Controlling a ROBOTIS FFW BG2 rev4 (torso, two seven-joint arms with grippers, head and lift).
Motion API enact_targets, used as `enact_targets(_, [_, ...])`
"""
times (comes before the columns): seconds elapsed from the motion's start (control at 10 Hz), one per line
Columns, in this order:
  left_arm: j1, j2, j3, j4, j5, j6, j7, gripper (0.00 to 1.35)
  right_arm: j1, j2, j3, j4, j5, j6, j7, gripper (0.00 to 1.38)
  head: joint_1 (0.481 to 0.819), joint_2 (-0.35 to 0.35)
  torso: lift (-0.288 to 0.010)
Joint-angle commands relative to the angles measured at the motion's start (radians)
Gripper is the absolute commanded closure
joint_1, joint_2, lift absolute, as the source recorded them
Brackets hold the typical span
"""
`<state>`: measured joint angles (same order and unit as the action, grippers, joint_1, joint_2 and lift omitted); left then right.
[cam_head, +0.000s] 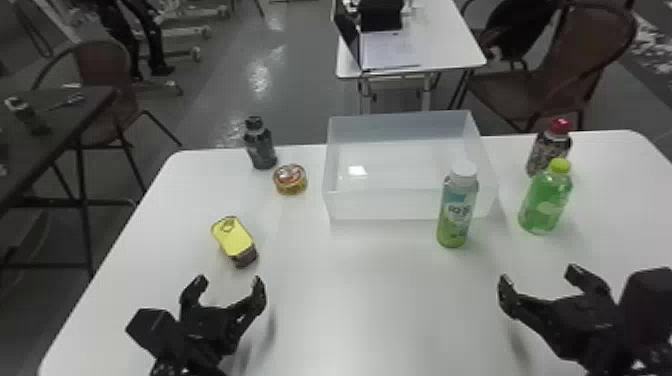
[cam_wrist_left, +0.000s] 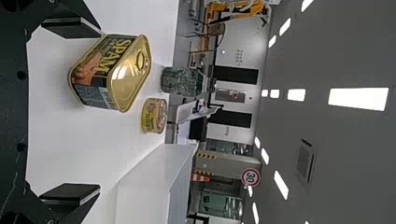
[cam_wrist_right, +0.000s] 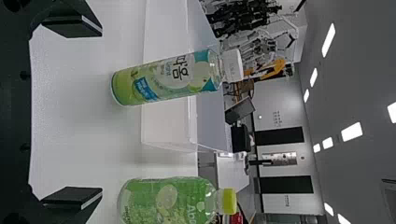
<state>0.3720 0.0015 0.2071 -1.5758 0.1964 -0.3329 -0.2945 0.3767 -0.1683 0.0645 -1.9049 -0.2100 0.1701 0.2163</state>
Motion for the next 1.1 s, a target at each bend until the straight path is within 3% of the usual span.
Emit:
enact_targets(0.0, [-0.001, -0.004, 0.002, 0.0, 0.002, 0.0, 0.0, 0.13, -0.001, 0.0, 0.0, 0.0, 0.0, -0.004, 0.0, 0.1, 0.695, 0.165, -0.13])
enact_targets(0.6, [-0.024, -0.004, -0.005, 0.017, -0.012, 0.022, 0.003, 0.13, -0.001, 0.0, 0.0, 0.015, -0.023, -0.037, 0.003, 0.1, 0.695, 0.163, -0.13])
enact_targets(0.7, [-0.028, -0.004, -0.014, 0.016, -0.023, 0.038, 0.023, 0.13, -0.001, 0.001, 0.001, 0.014, -0.025, -0.037, 0.003, 0.1, 0.695, 0.162, -0.13])
enact_targets(1.0, [-0.067, -0.004, -0.06, 0.01, -0.063, 0.101, 0.167, 0.13, -0.009, 0.001, 0.001, 0.012, -0.028, -0.037, 0.005, 0.1, 0.695, 0.156, -0.13])
